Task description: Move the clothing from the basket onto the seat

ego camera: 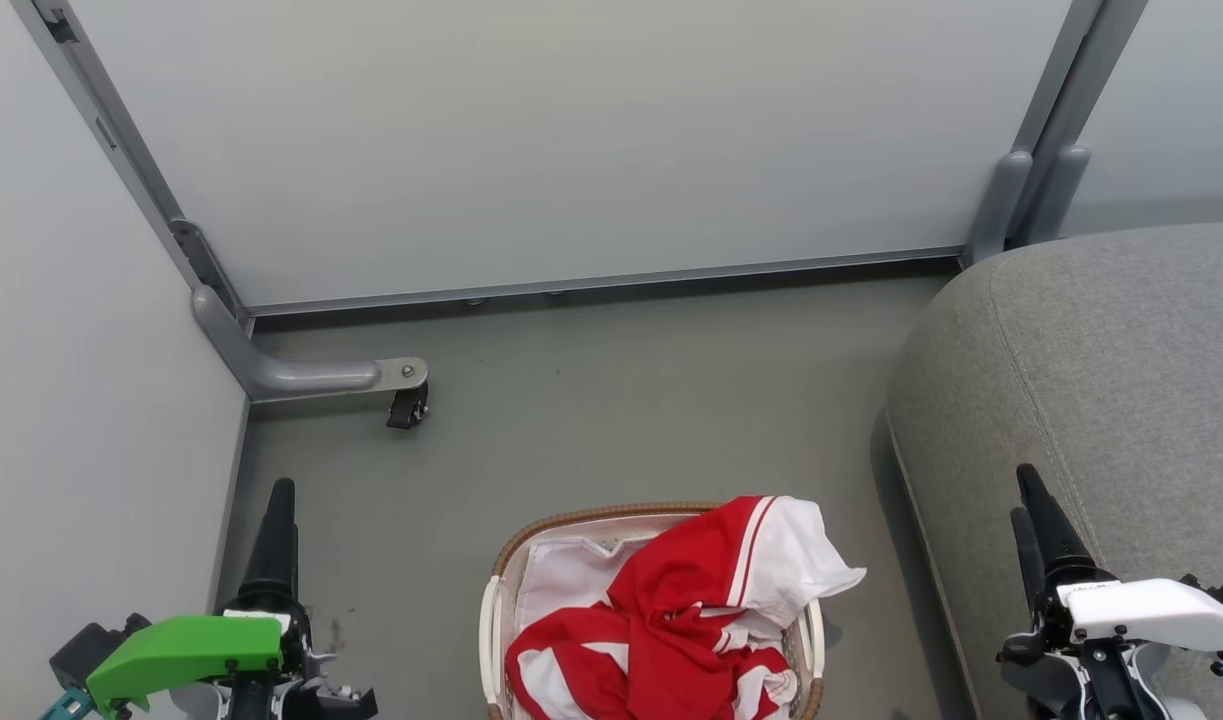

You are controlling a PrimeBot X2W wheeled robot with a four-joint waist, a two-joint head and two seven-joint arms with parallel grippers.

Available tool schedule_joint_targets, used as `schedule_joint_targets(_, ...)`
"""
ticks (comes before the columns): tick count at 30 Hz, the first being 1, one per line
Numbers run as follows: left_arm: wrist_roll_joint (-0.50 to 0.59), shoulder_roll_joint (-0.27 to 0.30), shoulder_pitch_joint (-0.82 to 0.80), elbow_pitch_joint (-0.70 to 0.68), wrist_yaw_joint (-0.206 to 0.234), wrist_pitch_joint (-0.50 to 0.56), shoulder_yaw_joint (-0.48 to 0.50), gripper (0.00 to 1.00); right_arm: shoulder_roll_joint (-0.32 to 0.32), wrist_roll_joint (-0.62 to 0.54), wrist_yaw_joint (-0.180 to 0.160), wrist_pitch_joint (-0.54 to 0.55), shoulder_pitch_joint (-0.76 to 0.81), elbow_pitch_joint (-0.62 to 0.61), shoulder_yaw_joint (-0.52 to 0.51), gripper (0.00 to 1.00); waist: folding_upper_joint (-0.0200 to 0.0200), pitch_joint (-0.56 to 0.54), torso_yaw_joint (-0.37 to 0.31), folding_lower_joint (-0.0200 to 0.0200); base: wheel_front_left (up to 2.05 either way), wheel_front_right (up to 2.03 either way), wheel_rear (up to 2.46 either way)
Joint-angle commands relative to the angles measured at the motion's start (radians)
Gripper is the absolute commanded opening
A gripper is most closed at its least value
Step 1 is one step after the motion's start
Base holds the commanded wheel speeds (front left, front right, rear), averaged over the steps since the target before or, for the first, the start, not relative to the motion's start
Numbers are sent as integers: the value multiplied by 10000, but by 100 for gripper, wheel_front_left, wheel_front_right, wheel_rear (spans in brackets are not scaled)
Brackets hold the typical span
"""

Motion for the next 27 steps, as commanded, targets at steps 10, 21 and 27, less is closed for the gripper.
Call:
schedule_joint_targets(10, 2173, 67, -140, -553, -44, -439, -328, 100, -104, -2331, 1, -468, -106, -622, -178, 100, 0, -11, 32, 0, 0, 0, 0)
schedule_joint_targets(21, 4736, 79, -134, -781, 46, -863, -687, 100, -121, -5381, 1, -894, 105, -1260, 286, 100, 0, -38, 71, 0, 0, 0, 0)
schedule_joint_targets(27, 5855, 86, -86, -730, 161, -1052, -870, 100, -130, -6247, 2, -1089, 145, -1201, 300, 100, 0, -47, 76, 0, 0, 0, 0)
